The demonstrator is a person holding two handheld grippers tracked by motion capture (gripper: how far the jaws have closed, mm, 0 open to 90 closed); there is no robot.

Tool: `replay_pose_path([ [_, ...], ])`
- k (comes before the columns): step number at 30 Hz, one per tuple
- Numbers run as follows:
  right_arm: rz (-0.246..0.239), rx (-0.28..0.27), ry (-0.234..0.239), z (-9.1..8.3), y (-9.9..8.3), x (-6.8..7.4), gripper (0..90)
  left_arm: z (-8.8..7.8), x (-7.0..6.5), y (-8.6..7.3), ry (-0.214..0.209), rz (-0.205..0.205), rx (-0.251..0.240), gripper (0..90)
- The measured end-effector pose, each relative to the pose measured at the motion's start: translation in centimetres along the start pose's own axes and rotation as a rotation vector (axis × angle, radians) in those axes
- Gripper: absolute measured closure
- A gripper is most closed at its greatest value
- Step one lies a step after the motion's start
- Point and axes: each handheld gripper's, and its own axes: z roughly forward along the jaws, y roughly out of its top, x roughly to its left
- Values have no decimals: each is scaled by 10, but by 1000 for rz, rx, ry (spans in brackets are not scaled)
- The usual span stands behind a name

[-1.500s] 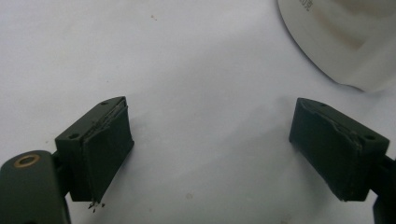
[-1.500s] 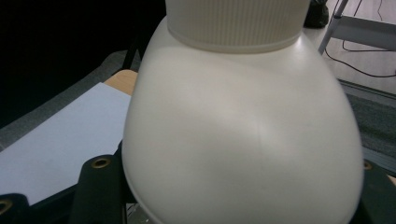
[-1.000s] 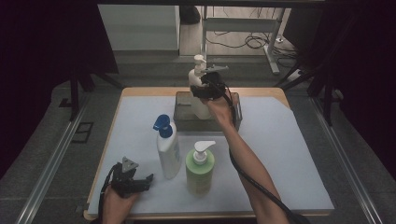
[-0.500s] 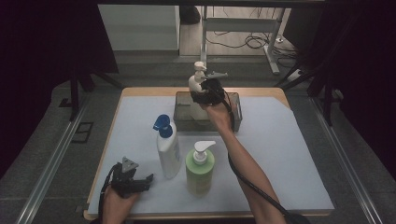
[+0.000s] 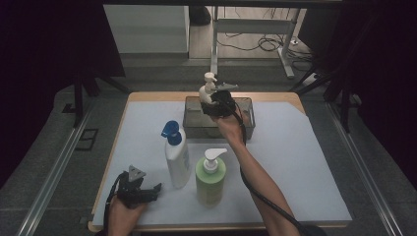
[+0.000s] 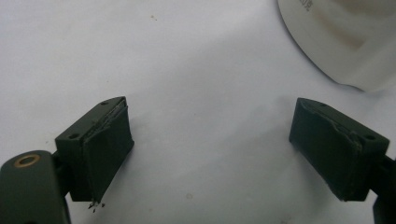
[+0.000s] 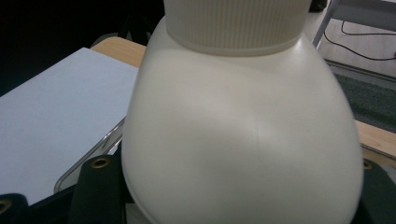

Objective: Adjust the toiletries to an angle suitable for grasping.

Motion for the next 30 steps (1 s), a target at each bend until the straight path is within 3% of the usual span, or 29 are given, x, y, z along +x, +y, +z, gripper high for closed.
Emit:
replay_pose_path([
  [8,4,-5,15,-3,-7,-3,360,0,0,0,0,-1,0,126],
  [22,-69,47,33,-4,-14,-4,307,0,0,0,1,0,-1,126],
  [30,-92,40,33,-14,-19,-6,326,0,0,0,-1,-3,-1,126],
])
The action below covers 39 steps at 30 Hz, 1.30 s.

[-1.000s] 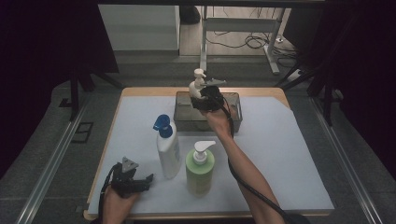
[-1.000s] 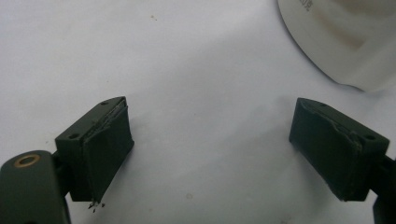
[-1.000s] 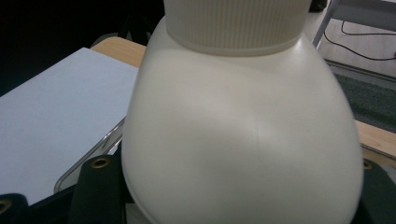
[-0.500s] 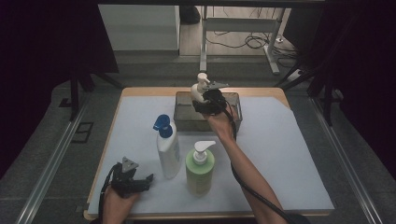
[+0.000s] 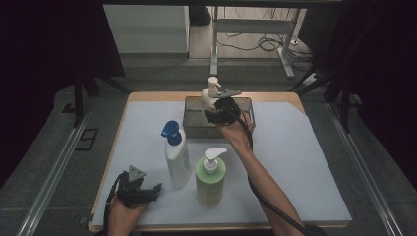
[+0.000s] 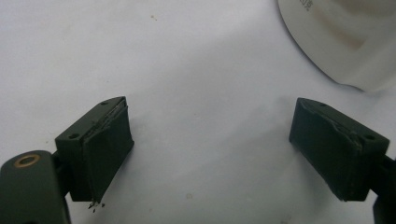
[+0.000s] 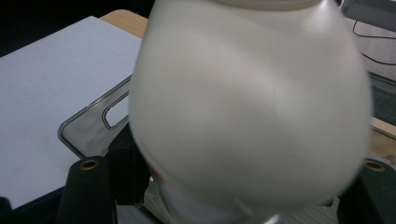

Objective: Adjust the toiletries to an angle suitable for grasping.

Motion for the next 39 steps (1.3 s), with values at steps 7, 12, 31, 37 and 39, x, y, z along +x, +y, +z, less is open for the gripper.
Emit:
replay_pose_path([
  [7,3,8,28,-11,-6,-3,345,0,0,0,1,2,0,126],
  [12,-12,17,31,-17,-11,-4,355,0,0,0,-1,0,0,126],
  [31,35,47,88,-43,-32,-31,631,0,0,0,1,1,1,126],
  [37,46,78,71,-34,-34,-36,757,0,0,0,1,1,1,126],
  [39,45,90,51,-30,-35,-37,809,0,0,0,1,1,0,126],
])
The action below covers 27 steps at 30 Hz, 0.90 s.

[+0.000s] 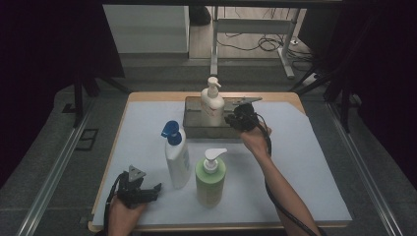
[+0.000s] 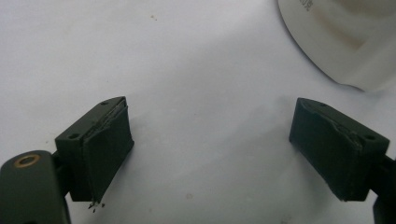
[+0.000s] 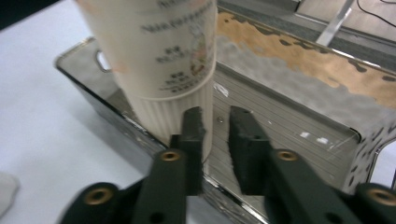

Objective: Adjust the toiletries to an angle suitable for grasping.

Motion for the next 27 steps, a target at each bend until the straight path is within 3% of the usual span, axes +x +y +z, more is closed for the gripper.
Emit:
replay_pose_path([
  [5,12,10,-29,9,3,-3,894,0,0,0,0,0,0,126],
  [14,32,29,-43,21,11,-6,894,0,0,0,0,0,0,125],
  [27,56,76,-28,39,10,-6,895,0,0,0,0,0,0,125],
])
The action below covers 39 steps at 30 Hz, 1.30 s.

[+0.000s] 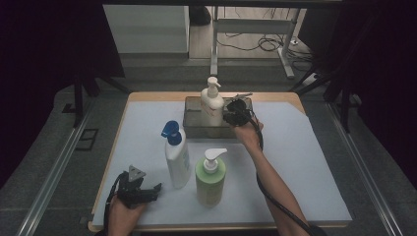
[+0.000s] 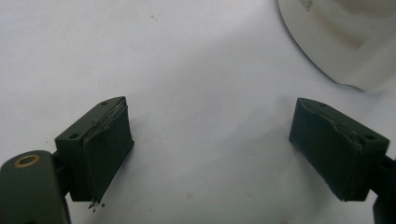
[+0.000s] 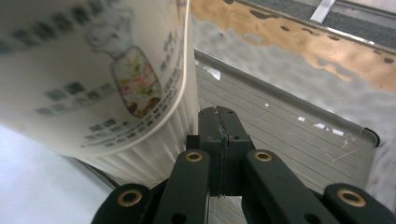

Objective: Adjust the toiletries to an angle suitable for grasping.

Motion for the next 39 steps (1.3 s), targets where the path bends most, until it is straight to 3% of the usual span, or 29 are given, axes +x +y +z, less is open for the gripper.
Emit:
replay_pose_path([
  [39,-16,13,28,20,11,22,894,0,0,0,0,1,0,125],
])
